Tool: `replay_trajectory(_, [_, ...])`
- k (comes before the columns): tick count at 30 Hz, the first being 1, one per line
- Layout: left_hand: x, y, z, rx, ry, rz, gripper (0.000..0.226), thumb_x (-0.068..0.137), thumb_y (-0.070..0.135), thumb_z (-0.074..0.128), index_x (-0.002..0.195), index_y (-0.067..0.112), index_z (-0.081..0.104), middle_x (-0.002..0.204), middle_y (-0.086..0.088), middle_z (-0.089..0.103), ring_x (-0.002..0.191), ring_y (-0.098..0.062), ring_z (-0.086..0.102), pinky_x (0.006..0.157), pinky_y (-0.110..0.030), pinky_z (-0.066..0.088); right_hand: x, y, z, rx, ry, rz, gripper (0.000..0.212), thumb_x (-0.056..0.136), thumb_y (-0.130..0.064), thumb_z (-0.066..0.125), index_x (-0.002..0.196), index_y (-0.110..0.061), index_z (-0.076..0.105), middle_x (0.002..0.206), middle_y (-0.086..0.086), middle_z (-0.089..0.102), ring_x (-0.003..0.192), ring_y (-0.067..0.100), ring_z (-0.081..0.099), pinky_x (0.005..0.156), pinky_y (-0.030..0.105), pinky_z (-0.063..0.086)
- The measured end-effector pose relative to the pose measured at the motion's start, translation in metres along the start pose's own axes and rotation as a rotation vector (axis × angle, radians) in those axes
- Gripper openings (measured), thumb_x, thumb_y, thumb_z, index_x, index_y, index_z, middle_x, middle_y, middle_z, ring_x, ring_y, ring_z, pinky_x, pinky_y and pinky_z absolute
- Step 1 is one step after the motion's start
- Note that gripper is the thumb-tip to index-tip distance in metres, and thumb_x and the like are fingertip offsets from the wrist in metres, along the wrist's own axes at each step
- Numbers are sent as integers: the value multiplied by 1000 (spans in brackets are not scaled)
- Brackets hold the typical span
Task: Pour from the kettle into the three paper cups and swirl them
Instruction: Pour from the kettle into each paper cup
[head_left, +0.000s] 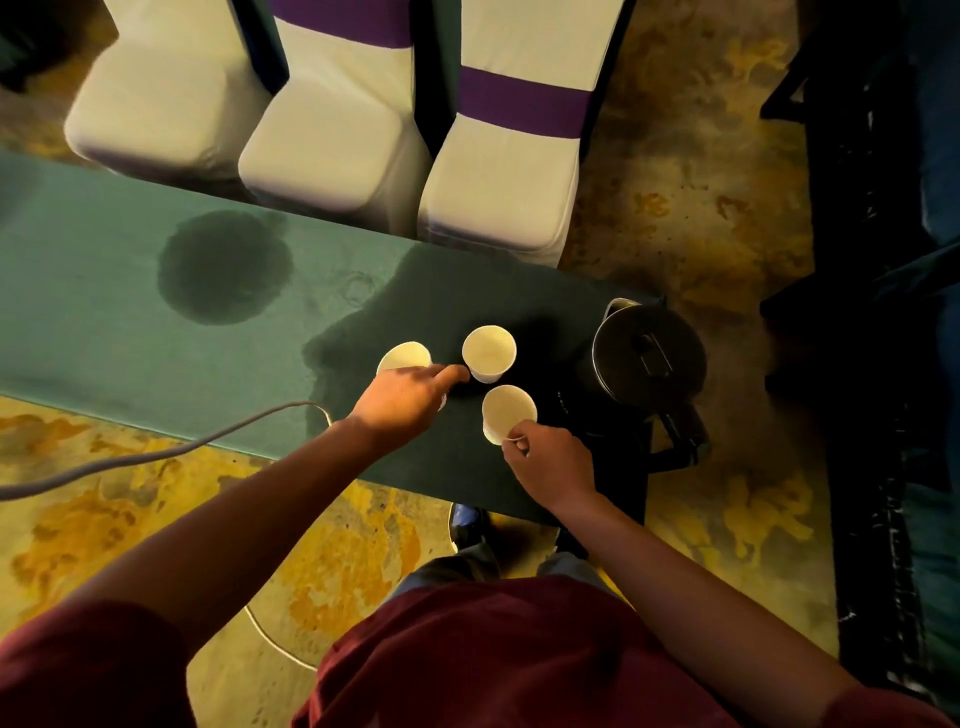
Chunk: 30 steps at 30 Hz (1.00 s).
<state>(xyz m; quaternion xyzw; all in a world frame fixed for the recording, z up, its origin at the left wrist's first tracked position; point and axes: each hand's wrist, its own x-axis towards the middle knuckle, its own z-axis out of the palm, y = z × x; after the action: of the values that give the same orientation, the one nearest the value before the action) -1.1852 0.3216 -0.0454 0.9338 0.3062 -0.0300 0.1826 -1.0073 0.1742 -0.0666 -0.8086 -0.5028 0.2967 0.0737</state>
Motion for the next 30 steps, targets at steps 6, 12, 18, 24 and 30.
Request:
replay_trajectory(6, [-4, -3, 26, 253, -265, 26, 70, 95, 8, 52, 155, 28, 22, 131, -3, 60, 112, -28, 66, 91, -45, 52, -4, 1, -3, 42, -7, 20, 29, 95, -39, 57, 114, -20, 65, 103, 2, 73, 96, 25, 68, 69, 32, 48])
replay_trajectory(12, [-12, -13, 32, 254, -153, 94, 75, 95, 14, 56, 156, 34, 17, 144, 2, 54, 103, -25, 70, 85, -43, 54, -7, 1, -6, 51, -54, 33, 52, 94, -30, 58, 145, -27, 46, 125, 5, 68, 115, 28, 63, 85, 38, 52])
replay_trajectory(18, [-30, -17, 27, 200, -6, 185, 78, 94, 27, 55, 158, 34, 11, 153, 2, 45, 101, -24, 67, 85, -40, 57, -21, 2, -15, -2, 76, 73, 77, 89, -33, 62, 155, -28, 20, 110, -1, 71, 99, 23, 69, 73, 35, 53])
replay_trajectory(24, [-37, -9, 15, 121, 97, 136, 69, 94, 31, 57, 155, 22, 26, 150, -6, 47, 128, -29, 55, 102, -40, 48, -38, -7, -61, 117, 319, -6, 64, 91, -36, 63, 147, -18, 37, 89, -8, 68, 79, 12, 67, 62, 25, 44])
replay_trajectory(30, [-35, 46, 13, -252, 118, -349, 26, 98, 43, 48, 113, 26, 60, 87, 4, 72, 78, -22, 70, 68, -35, 56, -62, 21, -116, 353, 868, -114, 47, 86, -20, 64, 131, -9, 54, 114, 5, 64, 100, 21, 64, 80, 37, 55])
